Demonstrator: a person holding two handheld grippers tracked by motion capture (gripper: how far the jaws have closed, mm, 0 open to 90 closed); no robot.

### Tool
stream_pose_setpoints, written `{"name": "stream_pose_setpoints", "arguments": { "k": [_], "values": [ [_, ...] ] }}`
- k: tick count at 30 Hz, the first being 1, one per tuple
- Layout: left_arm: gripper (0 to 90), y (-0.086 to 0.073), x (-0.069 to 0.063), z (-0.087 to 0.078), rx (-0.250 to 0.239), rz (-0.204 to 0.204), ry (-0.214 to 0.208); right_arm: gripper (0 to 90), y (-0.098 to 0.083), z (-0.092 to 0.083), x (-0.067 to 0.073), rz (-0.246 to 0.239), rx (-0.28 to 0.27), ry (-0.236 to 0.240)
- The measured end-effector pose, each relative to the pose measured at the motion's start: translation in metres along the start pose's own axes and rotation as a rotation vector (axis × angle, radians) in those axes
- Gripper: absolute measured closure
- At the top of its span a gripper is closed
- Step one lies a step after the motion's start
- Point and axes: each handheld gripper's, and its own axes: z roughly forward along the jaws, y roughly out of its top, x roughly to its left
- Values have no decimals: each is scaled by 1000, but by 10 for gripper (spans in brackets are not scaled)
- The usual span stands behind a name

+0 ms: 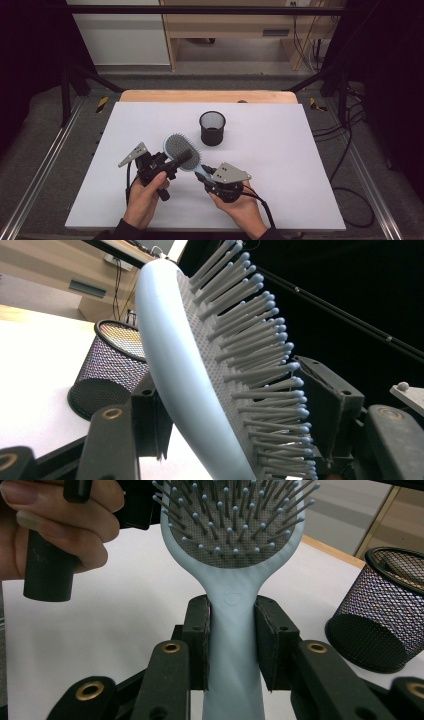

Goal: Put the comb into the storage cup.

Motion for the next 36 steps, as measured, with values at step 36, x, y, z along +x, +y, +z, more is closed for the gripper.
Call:
{"name": "stream_pose_setpoints", "arguments": {
  "k": [36],
  "values": [
    [504, 2, -5, -3, -6, -34, -58, 696, -3, 3, 2, -2, 14, 13]
  ]
}}
